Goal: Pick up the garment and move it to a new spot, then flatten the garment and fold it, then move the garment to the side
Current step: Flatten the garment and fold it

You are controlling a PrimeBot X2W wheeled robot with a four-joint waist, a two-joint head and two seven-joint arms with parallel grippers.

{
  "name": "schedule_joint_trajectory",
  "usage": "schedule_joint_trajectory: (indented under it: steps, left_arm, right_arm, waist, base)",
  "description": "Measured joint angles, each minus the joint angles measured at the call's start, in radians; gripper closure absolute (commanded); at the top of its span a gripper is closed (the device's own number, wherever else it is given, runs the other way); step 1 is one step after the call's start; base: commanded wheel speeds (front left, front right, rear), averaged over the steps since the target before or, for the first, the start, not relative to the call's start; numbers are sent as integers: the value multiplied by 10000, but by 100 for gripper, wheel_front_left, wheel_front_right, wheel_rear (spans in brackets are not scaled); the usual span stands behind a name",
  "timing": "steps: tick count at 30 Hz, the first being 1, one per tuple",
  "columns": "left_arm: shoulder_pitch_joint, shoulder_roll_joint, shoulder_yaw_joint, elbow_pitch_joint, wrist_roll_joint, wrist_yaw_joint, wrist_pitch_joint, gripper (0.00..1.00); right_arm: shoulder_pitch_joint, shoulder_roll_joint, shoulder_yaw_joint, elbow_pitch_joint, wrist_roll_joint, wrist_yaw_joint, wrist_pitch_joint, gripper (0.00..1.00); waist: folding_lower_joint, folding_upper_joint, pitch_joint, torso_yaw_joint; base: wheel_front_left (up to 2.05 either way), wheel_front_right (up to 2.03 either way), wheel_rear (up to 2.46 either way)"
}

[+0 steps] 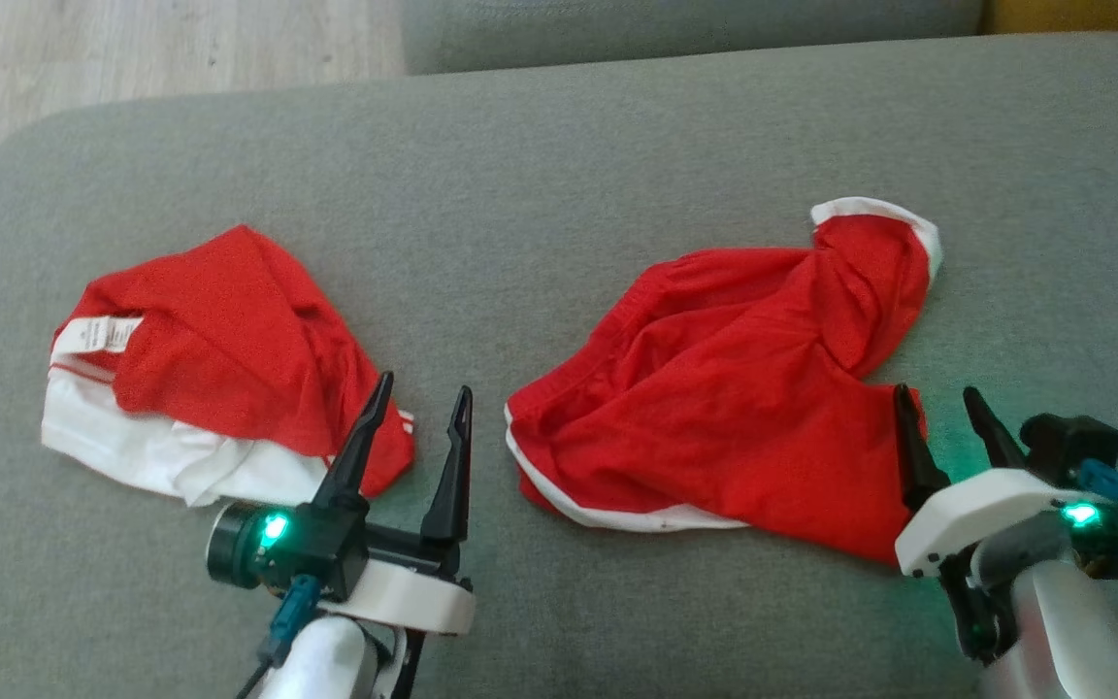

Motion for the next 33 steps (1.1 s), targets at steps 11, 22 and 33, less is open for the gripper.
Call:
schedule_joint_trajectory:
  steps: [11, 22, 33]
  left_arm:
    - [-249, 0, -4, 50, 4, -86, 0, 0]
    - [-392, 0, -10, 73, 71, -88, 0, 0]
    - [-390, 0, -174, 58, 59, -56, 0, 0]
  right_arm:
    - [-764, 2, -178, 1444, -313, 0, 660, 0]
    - [-1404, -2, -387, 1889, -849, 0, 510, 100]
    - [-2505, -90, -763, 959, -3103, 0, 775, 100]
  waist:
    - [0, 0, 463, 436]
    - [0, 0, 434, 486]
    - [0, 0, 305, 597]
  base:
    - [0, 0, 0]
    - [0, 0, 0]
    - [0, 0, 0]
